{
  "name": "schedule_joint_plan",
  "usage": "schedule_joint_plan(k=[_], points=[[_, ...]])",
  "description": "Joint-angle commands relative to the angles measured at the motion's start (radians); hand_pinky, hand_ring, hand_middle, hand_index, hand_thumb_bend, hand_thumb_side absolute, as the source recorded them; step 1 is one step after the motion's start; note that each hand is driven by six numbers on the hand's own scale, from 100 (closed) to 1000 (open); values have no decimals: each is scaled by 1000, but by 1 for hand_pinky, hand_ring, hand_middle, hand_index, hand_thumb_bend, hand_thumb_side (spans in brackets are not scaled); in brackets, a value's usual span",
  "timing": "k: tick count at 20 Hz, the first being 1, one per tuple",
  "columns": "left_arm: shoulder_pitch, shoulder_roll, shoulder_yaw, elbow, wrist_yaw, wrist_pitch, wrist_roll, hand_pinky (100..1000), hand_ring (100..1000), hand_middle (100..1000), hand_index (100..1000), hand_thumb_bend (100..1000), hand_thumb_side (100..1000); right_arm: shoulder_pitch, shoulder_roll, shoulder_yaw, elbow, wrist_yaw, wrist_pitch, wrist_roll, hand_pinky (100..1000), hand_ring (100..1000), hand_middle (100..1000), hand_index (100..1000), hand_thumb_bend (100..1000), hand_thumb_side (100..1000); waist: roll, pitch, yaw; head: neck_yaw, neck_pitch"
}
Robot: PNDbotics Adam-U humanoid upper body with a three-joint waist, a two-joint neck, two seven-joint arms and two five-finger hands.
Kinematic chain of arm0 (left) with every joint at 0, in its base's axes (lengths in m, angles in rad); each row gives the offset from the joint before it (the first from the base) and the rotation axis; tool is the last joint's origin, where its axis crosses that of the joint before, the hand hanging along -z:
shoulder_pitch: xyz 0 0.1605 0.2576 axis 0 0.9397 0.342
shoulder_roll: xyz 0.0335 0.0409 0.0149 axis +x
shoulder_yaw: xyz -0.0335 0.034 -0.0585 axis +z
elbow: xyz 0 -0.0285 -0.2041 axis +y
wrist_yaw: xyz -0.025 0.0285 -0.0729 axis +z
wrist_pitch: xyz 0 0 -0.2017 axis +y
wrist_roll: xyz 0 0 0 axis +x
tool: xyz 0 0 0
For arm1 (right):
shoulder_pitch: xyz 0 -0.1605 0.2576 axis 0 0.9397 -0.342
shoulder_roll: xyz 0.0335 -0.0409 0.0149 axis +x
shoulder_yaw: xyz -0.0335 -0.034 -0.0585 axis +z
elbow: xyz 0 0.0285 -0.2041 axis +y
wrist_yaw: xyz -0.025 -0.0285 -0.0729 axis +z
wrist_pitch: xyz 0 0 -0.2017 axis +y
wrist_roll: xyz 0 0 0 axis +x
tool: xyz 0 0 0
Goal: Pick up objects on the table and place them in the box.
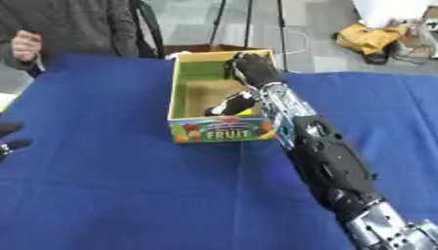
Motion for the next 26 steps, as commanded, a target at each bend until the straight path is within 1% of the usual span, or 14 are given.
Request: schedule_joint_plan(k=[1,4,6,8,9,10,11,12,14,15,17,19,23,26], points=[[0,22,7,-13,-2,-1,2,712,797,619,788,834,1000,-32,-28,-24,-68,-60,10,-12,219,288,459,624,817,525,7,-35,-15,15,7],[14,31,12,-6,-5,-2,7,712,797,619,789,833,1000,-34,-57,-40,-147,-139,27,-24,219,286,456,620,820,535,13,-53,-54,40,27],[27,38,19,1,-9,-3,13,712,797,619,789,831,1000,-18,-81,-52,-216,-189,46,-35,220,285,455,621,834,538,18,-66,-94,68,44],[42,47,29,8,-13,-4,21,712,797,619,789,830,1000,24,-107,-67,-297,-262,65,-46,222,286,454,622,843,538,25,-76,-143,107,56],[49,51,35,11,-16,-6,26,712,797,619,788,829,1000,52,-121,-73,-338,-302,75,-49,237,295,458,630,799,538,28,-80,-170,128,63],[54,56,41,13,-18,-8,32,712,797,619,788,829,1000,84,-135,-79,-382,-348,83,-51,247,301,460,635,867,526,30,-82,-196,146,67],[60,60,50,16,-21,-10,39,712,797,619,788,829,1000,124,-146,-85,-428,-403,91,-50,274,316,468,651,861,522,31,-83,-224,163,71],[63,63,57,18,-24,-11,47,712,797,619,788,829,1000,163,-156,-91,-473,-458,97,-49,274,316,468,651,861,522,32,-83,-247,176,74],[65,65,68,22,-29,-14,59,711,797,618,788,828,1000,249,-160,-108,-554,-573,103,-49,335,361,491,679,843,527,35,-82,-288,194,81],[65,66,72,23,-32,-15,63,711,797,618,788,827,1000,295,-155,-121,-591,-634,104,-53,347,370,495,682,835,530,38,-81,-306,202,85],[64,66,74,27,-37,-16,68,711,797,618,788,826,1000,375,-138,-142,-646,-739,99,-65,383,401,512,702,819,520,42,-78,-331,217,90],[63,65,74,30,-44,-16,69,711,798,618,788,824,1000,435,-112,-161,-673,-796,91,-79,397,413,515,709,810,513,45,-73,-347,232,90],[66,61,68,38,-51,-15,65,711,798,617,788,821,1000,513,-73,-185,-695,-841,78,-100,397,415,515,716,800,504,52,-66,-368,239,93],[69,60,70,41,-54,-16,67,711,798,617,787,822,1000,553,-54,-200,-704,-866,74,-115,393,410,511,714,789,495,54,-65,-375,241,97]])
